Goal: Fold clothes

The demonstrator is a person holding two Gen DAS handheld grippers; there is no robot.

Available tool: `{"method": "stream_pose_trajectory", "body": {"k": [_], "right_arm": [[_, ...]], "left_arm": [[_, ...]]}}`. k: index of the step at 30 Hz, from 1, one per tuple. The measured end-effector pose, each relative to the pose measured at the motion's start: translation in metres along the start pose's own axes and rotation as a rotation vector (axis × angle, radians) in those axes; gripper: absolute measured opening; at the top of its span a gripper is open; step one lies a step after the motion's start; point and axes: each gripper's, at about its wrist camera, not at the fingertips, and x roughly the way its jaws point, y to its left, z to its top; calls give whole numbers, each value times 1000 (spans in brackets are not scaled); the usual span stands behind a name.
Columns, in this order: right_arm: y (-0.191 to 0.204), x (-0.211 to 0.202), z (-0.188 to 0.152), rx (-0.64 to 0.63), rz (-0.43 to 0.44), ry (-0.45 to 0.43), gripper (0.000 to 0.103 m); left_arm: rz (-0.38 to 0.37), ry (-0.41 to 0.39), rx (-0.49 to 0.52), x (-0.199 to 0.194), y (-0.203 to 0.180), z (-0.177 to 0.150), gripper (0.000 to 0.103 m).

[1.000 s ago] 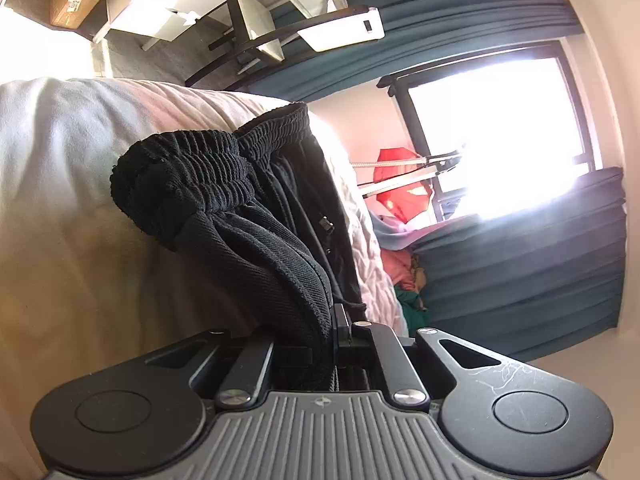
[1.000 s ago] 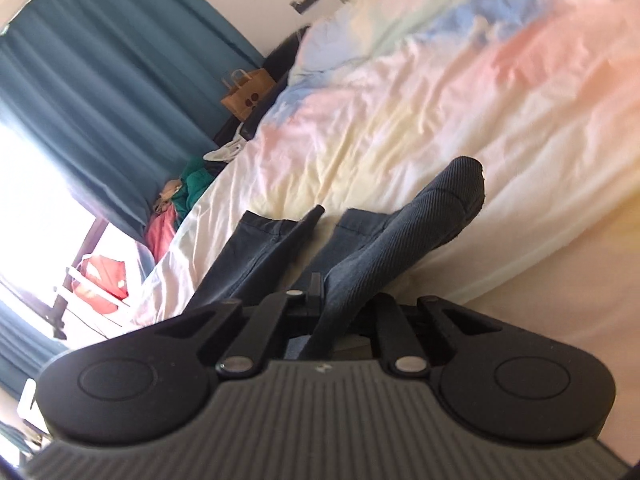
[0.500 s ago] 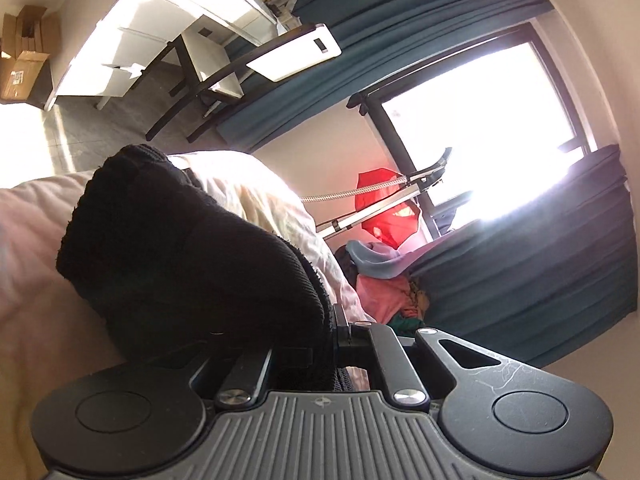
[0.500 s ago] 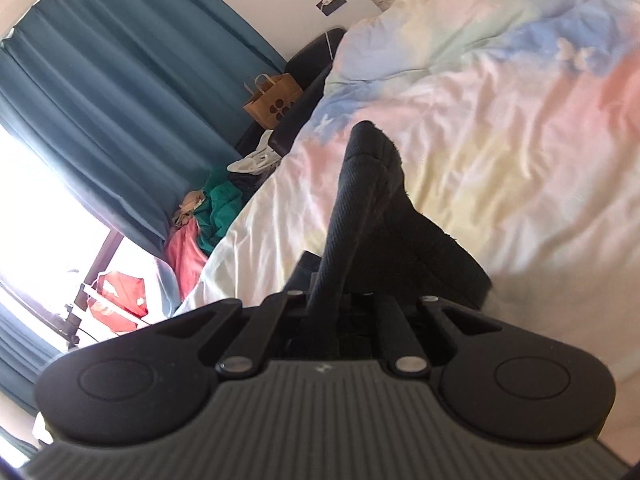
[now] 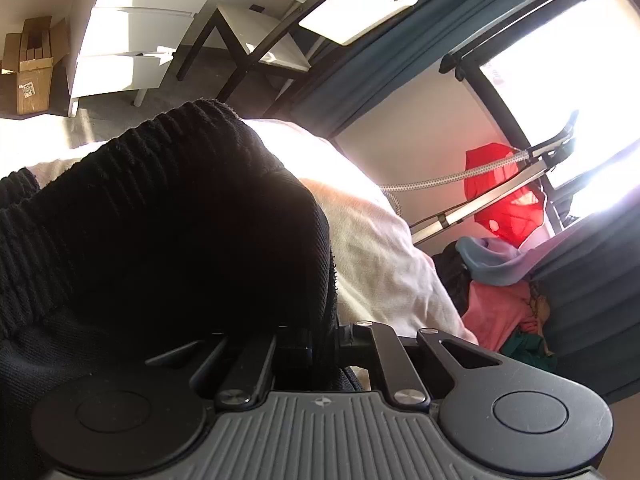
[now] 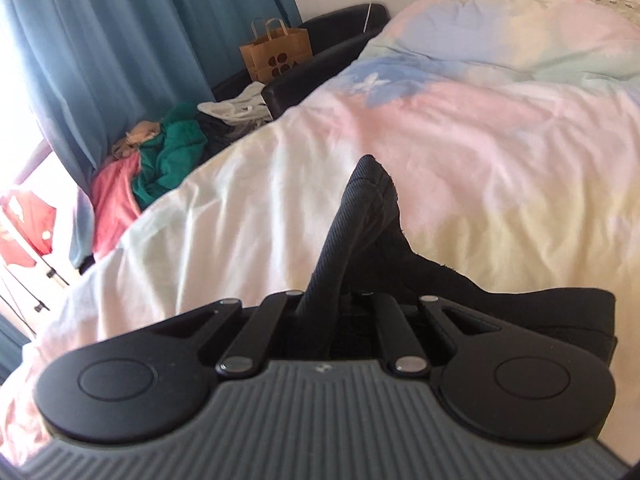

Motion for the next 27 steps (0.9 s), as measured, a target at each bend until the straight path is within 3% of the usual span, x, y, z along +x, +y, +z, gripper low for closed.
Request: {"method": "stream_pose_trajectory", "body": {"k": [3,5,6,7,8,10,13,16,21,24,27], "right_arm": [[-12,20,-11,68,-5,84,11],[-23,18,-11,129,16,98,14],[-27,15,-10,150,29,101,23],[-31,7,-9,158,54,103,34],[-35,-1,-7,165,80,105,39],[-43,-16,-3,180,131,109,47],[-70,-39,-14,238,165,121,62],[-96,-63,-25,296,200,133,63],[-140,-101,-43,392,258,154,63],[-158,-108,-60,457,294,189,63],[-163,-99,-78,504,330,237,69]], "left_arm": [[7,33,22,15,5,-6,19],[-18,49,23,16,10,-8,45],[-36,57,32,12,12,-10,48],[-62,64,53,4,13,-12,59],[-89,70,74,-4,14,-14,72],[-134,74,112,-27,18,-20,81],[-193,77,133,-69,29,-34,86],[-230,60,96,-117,66,-56,97],[-271,117,-120,-158,146,-92,99],[-247,87,-188,-165,175,-105,99],[-283,121,-253,-146,184,-102,97]]}}
